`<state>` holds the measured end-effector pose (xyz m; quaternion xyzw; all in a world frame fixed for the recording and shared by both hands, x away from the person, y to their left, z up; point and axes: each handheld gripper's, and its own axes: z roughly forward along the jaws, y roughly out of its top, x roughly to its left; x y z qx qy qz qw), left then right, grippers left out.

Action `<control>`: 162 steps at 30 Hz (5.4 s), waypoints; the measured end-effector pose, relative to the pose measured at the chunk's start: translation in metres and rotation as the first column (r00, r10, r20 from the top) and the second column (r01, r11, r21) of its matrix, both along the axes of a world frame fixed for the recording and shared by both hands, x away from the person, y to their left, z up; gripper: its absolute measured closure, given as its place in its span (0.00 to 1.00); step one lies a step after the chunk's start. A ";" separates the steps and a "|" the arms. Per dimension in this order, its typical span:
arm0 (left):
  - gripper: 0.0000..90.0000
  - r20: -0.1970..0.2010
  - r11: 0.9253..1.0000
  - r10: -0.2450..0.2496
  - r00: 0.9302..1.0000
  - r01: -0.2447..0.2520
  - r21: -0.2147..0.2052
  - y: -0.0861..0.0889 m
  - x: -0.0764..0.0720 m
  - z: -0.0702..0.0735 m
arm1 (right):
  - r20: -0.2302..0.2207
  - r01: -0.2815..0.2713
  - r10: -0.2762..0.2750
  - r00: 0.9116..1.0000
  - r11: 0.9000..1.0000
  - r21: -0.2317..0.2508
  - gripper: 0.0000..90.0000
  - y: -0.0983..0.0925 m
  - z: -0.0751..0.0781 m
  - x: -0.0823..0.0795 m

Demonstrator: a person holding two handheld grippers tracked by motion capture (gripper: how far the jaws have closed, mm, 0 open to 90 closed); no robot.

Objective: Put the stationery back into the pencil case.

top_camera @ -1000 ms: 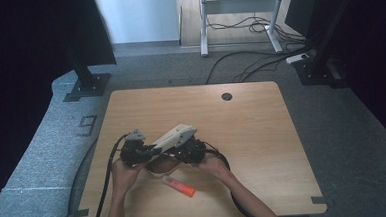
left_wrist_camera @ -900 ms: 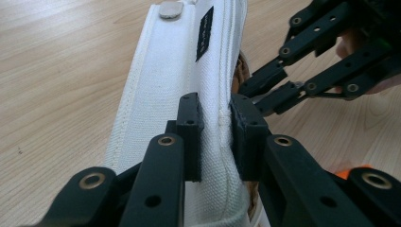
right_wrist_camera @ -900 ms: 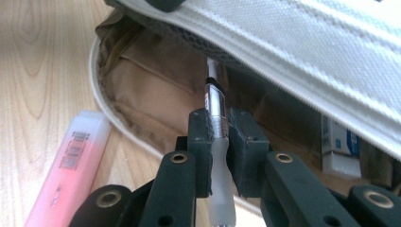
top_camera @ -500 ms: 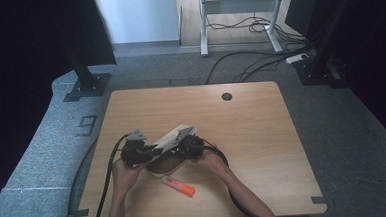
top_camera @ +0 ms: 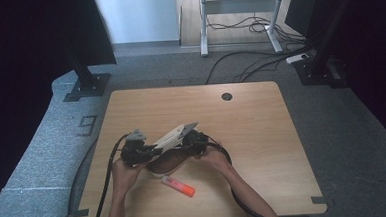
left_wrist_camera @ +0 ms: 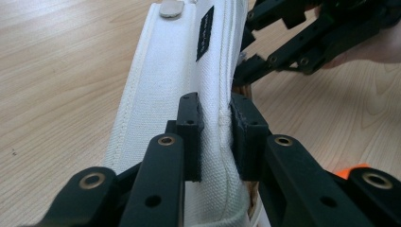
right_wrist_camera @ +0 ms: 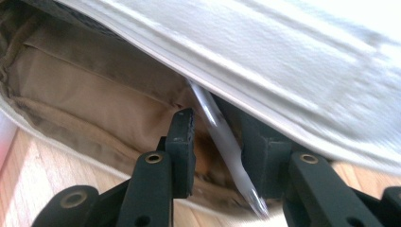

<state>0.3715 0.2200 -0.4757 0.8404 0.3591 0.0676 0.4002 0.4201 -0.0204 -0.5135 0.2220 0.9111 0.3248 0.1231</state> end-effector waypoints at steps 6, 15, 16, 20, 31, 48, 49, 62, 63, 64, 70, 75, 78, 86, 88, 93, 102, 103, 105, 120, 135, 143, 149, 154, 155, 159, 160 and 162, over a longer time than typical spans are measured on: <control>0.84 -0.002 1.000 0.000 1.000 0.000 -0.001 0.000 0.000 0.000 | -0.007 0.037 -0.037 0.999 0.999 0.022 0.70 -0.022 0.004 0.003; 0.84 -0.005 1.000 -0.001 1.000 0.001 -0.002 0.000 0.000 0.000 | -0.046 0.077 -0.076 0.996 0.996 0.035 0.80 -0.044 -0.004 0.004; 0.84 -0.005 1.000 -0.002 1.000 0.002 -0.003 0.000 0.000 0.000 | -0.050 0.079 -0.077 0.996 0.996 0.034 0.82 -0.044 -0.006 0.005; 0.84 -0.004 1.000 -0.003 1.000 0.003 0.000 -0.001 0.000 -0.001 | -0.041 0.072 -0.071 0.997 0.997 0.031 0.86 -0.039 -0.009 0.007; 0.84 -0.005 1.000 0.002 1.000 -0.002 0.001 0.000 0.001 -0.001 | -0.027 0.089 -0.088 0.996 0.995 0.042 0.81 -0.039 -0.006 0.010; 0.84 -0.005 1.000 0.000 1.000 0.000 0.000 0.000 0.001 -0.002 | -0.090 0.010 0.000 0.996 0.994 0.105 0.46 -0.043 0.004 -0.032; 0.84 -0.005 1.000 0.000 1.000 0.000 0.001 0.000 0.001 -0.002 | -0.096 0.006 0.004 0.995 0.994 0.111 0.45 -0.043 0.004 -0.035; 0.83 -0.007 1.000 0.002 1.000 -0.002 -0.001 0.000 0.001 -0.001 | -0.131 -0.080 0.101 0.986 0.985 0.155 0.45 -0.031 0.000 -0.071; 0.84 -0.007 1.000 0.003 1.000 -0.003 -0.001 0.000 0.001 -0.001 | -0.133 -0.086 0.107 0.985 0.984 0.157 0.46 -0.031 -0.001 -0.073; 0.83 -0.007 1.000 0.002 1.000 -0.002 -0.002 0.000 0.001 -0.001 | -0.137 -0.091 0.113 0.984 0.983 0.161 0.46 -0.030 -0.001 -0.074; 0.83 -0.004 1.000 0.002 1.000 -0.002 -0.001 0.000 0.000 -0.001 | -0.151 -0.138 0.162 0.975 0.978 0.156 0.47 -0.018 -0.007 -0.089; 0.83 -0.003 1.000 0.002 1.000 -0.002 -0.002 0.000 0.000 -0.001 | -0.148 -0.179 0.200 0.969 0.973 0.143 0.48 -0.009 -0.012 -0.098; 0.83 -0.004 1.000 0.001 1.000 -0.001 -0.002 0.000 0.000 -0.001 | -0.147 -0.197 0.217 0.965 0.971 0.136 0.53 -0.005 -0.014 -0.103; 0.83 -0.004 1.000 0.001 1.000 -0.001 -0.001 -0.001 0.000 -0.001 | -0.106 -0.234 0.241 0.965 0.969 0.078 0.66 -0.002 -0.020 -0.110; 0.83 -0.004 1.000 0.001 1.000 -0.001 -0.001 -0.001 0.000 -0.001 | -0.097 -0.234 0.239 0.966 0.970 0.067 0.68 -0.002 -0.021 -0.112; 0.83 -0.003 1.000 0.001 1.000 -0.001 -0.002 0.000 0.000 -0.001 | -0.103 -0.229 0.236 0.966 0.970 0.079 0.72 -0.005 -0.022 -0.111; 0.84 -0.004 1.000 0.001 1.000 -0.001 -0.012 0.001 0.000 0.000 | -0.089 -0.216 0.226 0.970 0.970 0.108 0.72 -0.012 -0.010 -0.109; 0.84 -0.004 1.000 0.001 1.000 -0.001 -0.014 0.001 0.000 0.000 | -0.087 -0.214 0.224 0.971 0.970 0.112 0.72 -0.013 -0.008 -0.109; 0.84 -0.006 1.000 0.001 1.000 -0.001 -0.017 0.001 0.001 0.000 | -0.082 -0.207 0.218 0.972 0.970 0.124 0.72 -0.016 -0.005 -0.107; 0.84 -0.009 1.000 0.000 1.000 0.000 -0.017 0.000 0.001 0.001 | -0.032 -0.136 0.140 0.990 0.984 0.113 0.72 -0.022 0.011 -0.075; 0.84 -0.005 1.000 0.002 1.000 -0.002 -0.017 -0.001 0.001 0.001 | -0.037 -0.141 0.144 0.989 0.987 0.078 0.72 0.005 0.003 -0.046; 0.84 -0.008 1.000 0.006 1.000 -0.006 -0.022 -0.001 0.001 0.001 | -0.034 -0.154 0.156 0.987 0.986 0.061 0.72 0.021 -0.001 -0.038; 0.84 -0.009 1.000 0.007 1.000 -0.007 -0.027 -0.001 0.001 0.001 | -0.028 -0.154 0.156 0.987 0.986 0.064 0.72 0.027 -0.003 -0.034; 0.84 -0.009 1.000 0.006 1.000 -0.006 -0.026 -0.001 0.001 0.001 | -0.022 -0.157 0.159 0.987 0.985 0.066 0.72 0.032 -0.006 -0.033; 0.84 -0.009 1.000 0.005 1.000 -0.006 -0.026 -0.001 0.001 0.001 | -0.023 -0.155 0.157 0.987 0.985 0.069 0.72 0.033 -0.006 -0.033; 0.84 -0.010 1.000 0.005 1.000 -0.005 -0.027 -0.001 0.001 0.001 | -0.026 -0.155 0.156 0.987 0.986 0.061 0.71 0.035 -0.010 -0.033; 0.84 -0.011 1.000 0.005 1.000 -0.005 -0.027 -0.001 0.001 0.001 | -0.028 -0.154 0.156 0.987 0.986 0.064 0.71 0.035 -0.010 -0.033; 0.84 -0.011 1.000 0.003 1.000 -0.004 -0.025 -0.001 0.001 0.001 | -0.028 -0.153 0.155 0.987 0.986 0.072 0.68 0.033 -0.009 -0.032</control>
